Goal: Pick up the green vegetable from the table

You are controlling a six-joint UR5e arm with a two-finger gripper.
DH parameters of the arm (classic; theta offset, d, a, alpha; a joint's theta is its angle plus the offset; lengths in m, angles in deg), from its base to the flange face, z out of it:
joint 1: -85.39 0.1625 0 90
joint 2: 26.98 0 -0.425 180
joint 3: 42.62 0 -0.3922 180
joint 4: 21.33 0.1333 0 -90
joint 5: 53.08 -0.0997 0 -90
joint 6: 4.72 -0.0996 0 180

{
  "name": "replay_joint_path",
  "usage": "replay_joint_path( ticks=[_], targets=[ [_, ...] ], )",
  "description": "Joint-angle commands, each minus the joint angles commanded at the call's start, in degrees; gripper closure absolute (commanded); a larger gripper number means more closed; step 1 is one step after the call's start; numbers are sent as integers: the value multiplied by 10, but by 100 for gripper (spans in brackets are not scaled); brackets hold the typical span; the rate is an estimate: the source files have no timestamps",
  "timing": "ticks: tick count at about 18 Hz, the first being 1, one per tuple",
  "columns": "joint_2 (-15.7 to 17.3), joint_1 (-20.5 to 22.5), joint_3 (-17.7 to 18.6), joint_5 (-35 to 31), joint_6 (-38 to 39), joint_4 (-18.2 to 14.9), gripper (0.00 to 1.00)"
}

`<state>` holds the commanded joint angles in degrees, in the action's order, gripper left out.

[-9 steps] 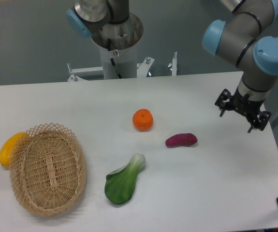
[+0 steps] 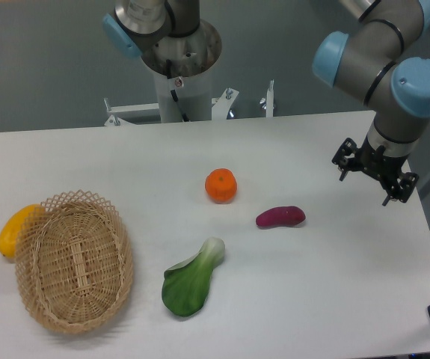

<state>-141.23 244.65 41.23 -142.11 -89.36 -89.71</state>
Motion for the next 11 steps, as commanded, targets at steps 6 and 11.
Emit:
replay_joint_path(
  ticks=[6,11],
  targets=[
    [7,-22,17,5,33,-4,0],
    [12,-73,39,25,137,7,0]
  ],
)
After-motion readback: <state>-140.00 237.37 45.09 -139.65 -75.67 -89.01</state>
